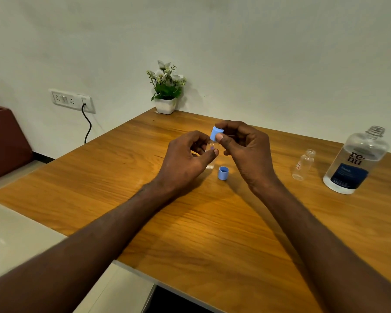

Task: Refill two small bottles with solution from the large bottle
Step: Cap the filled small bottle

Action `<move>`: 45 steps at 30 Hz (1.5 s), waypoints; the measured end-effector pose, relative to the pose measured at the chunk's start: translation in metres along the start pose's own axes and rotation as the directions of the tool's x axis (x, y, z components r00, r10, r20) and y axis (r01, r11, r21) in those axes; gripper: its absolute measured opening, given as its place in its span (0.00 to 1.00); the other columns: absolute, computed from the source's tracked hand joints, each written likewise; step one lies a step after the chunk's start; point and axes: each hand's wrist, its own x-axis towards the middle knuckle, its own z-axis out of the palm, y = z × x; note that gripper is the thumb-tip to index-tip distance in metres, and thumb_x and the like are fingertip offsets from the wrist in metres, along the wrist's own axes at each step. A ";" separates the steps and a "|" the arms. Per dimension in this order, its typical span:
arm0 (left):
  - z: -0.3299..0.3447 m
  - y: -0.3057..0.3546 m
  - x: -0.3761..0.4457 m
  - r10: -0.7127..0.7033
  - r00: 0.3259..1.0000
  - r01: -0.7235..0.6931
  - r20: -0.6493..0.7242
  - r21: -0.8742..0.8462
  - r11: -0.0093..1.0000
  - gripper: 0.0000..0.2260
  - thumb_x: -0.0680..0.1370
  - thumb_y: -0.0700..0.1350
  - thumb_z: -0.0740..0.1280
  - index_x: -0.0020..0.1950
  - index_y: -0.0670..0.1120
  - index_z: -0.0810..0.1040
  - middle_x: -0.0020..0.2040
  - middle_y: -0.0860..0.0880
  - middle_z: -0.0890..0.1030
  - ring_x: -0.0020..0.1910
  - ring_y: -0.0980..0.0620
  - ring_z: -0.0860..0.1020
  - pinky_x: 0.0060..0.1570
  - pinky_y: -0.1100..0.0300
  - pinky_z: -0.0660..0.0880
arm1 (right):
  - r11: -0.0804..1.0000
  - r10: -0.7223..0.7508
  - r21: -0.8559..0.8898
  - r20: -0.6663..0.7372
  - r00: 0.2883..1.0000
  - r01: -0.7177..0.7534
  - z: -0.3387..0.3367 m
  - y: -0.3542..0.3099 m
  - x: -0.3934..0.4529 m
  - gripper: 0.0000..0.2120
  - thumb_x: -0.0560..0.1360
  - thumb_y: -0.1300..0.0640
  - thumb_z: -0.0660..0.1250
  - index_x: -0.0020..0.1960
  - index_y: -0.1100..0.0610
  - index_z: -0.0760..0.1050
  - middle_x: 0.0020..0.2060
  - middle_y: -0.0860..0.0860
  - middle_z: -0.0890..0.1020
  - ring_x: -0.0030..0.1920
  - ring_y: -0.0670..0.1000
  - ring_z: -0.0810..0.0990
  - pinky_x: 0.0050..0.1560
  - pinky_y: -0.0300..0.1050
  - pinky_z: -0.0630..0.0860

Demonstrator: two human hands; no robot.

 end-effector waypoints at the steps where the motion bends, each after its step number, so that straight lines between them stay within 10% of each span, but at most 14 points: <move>1: 0.000 0.000 0.000 -0.001 1.000 0.001 -0.001 0.002 1.000 0.10 0.78 0.44 0.74 0.57 0.43 0.82 0.47 0.50 0.83 0.48 0.52 0.82 0.48 0.46 0.82 | 1.000 0.000 -0.007 0.005 1.000 0.000 -0.001 0.000 0.000 0.11 0.80 0.63 0.71 0.61 0.56 0.84 0.52 0.49 0.87 0.53 0.47 0.85 0.54 0.49 0.84; 16: 0.001 -0.003 0.000 0.031 0.999 -0.032 0.031 0.041 0.999 0.11 0.77 0.44 0.76 0.57 0.43 0.82 0.47 0.49 0.83 0.48 0.52 0.82 0.47 0.54 0.82 | 0.995 -0.016 -0.096 0.028 0.999 0.019 -0.001 0.003 -0.001 0.12 0.81 0.59 0.71 0.63 0.54 0.84 0.55 0.46 0.86 0.53 0.45 0.84 0.52 0.48 0.85; 23: -0.001 -0.004 0.002 0.044 0.999 -0.046 0.030 0.054 0.998 0.12 0.78 0.44 0.75 0.59 0.42 0.82 0.48 0.48 0.84 0.49 0.51 0.83 0.48 0.54 0.83 | 0.988 -0.052 -0.142 0.008 0.999 0.053 -0.001 0.006 -0.001 0.11 0.78 0.57 0.74 0.60 0.52 0.84 0.50 0.42 0.86 0.52 0.38 0.84 0.46 0.28 0.76; 45: 0.001 -0.008 0.003 0.045 0.999 -0.046 0.030 0.029 0.999 0.12 0.78 0.45 0.75 0.59 0.43 0.82 0.48 0.50 0.84 0.49 0.53 0.82 0.46 0.60 0.80 | 0.996 0.011 -0.090 -0.037 0.999 -0.014 -0.004 0.008 -0.001 0.07 0.80 0.47 0.71 0.53 0.49 0.83 0.46 0.42 0.85 0.44 0.45 0.84 0.42 0.39 0.79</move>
